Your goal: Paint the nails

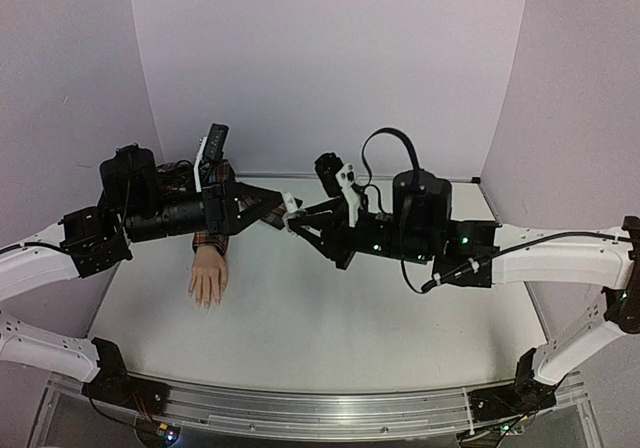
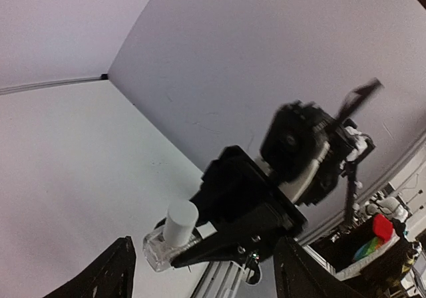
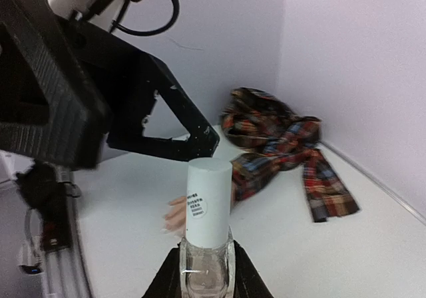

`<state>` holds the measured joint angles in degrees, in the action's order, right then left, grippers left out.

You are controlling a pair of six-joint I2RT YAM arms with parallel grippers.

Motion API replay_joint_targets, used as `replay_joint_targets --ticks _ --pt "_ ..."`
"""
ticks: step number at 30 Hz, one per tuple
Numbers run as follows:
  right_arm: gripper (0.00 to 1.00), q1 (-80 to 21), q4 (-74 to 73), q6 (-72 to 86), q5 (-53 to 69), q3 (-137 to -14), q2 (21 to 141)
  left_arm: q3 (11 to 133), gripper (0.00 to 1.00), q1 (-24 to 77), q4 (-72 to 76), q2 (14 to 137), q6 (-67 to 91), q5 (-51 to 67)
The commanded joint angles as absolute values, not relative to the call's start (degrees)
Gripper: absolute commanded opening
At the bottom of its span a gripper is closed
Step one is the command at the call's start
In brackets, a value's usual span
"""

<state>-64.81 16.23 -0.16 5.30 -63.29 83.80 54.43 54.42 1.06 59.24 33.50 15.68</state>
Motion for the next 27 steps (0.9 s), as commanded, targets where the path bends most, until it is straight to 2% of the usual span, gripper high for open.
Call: replay_joint_targets --ticks 1,4,11,18,19,22,25,27 --pt "0.00 -61.46 21.26 9.17 34.71 -63.40 81.83 53.05 0.73 53.88 12.19 58.16 33.93 29.43" --pt "0.00 -60.92 21.25 10.63 39.46 -65.10 82.85 54.04 0.66 53.91 11.49 59.33 33.36 31.29" --pt "0.00 -60.15 21.27 10.46 38.28 -66.13 83.74 56.46 0.37 53.88 8.90 60.67 32.24 31.86" --pt "0.00 -59.99 21.00 9.68 32.89 -66.92 84.48 57.61 0.31 53.90 7.22 61.32 31.43 34.82" --pt "0.00 -59.95 20.87 9.49 31.63 -67.04 84.54 58.01 0.27 53.88 6.51 61.51 31.24 34.77" --pt "0.00 -59.99 20.30 9.02 27.37 -67.18 84.56 59.47 0.05 53.88 3.84 62.08 30.53 32.64" --pt "0.00 -61.13 19.29 8.37 15.16 -67.64 84.89 61.49 0.00 53.95 1.00 63.40 29.87 27.49" --pt "0.00 -64.51 18.30 5.86 -3.94 -68.60 85.95 63.36 0.00 54.31 -3.08 65.17 29.32 20.04"
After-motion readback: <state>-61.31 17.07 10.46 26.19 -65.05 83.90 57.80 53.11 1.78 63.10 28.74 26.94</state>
